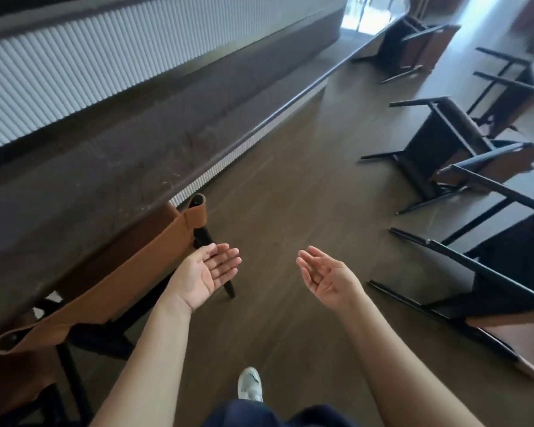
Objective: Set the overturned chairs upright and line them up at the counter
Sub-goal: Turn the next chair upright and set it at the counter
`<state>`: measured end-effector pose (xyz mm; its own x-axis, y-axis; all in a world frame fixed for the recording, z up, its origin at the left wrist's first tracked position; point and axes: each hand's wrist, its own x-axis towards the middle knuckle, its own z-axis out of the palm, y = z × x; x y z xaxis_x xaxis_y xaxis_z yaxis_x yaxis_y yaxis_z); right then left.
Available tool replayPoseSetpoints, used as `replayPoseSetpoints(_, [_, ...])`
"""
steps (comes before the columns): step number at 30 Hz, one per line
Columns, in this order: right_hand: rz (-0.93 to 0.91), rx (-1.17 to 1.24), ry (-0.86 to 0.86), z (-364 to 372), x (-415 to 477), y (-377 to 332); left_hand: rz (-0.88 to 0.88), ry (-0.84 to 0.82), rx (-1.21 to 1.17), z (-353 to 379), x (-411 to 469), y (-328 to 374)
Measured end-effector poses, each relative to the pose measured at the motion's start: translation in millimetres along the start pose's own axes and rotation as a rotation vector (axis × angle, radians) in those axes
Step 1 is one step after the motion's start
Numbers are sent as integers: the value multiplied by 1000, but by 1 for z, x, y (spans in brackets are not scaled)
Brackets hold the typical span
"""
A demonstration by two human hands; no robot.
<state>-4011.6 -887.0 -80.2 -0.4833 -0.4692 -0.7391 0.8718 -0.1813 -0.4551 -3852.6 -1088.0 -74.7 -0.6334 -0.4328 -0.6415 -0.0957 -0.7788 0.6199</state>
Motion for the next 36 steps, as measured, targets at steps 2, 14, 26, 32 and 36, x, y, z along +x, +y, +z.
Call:
replayPoseSetpoints(2, [-21, 28, 26, -33, -12, -15, -15, -43, 11, 26, 2, -14])
replayPoseSetpoints(14, [-215, 255, 159, -242, -116, -90, -167, -316, 183, 203, -24, -154])
replayPoseSetpoints(26, [-353, 520, 285, -365, -177, -127, -281, -511, 391, 333, -22, -246])
replayPoseSetpoints(32, [-425, 664, 375, -410, -181, -149, -353, -588, 489, 406, 0, -276])
replayPoseSetpoints(36, [-474, 730, 433, -434, -180, -173, -401, -627, 538, 455, 18, -296])
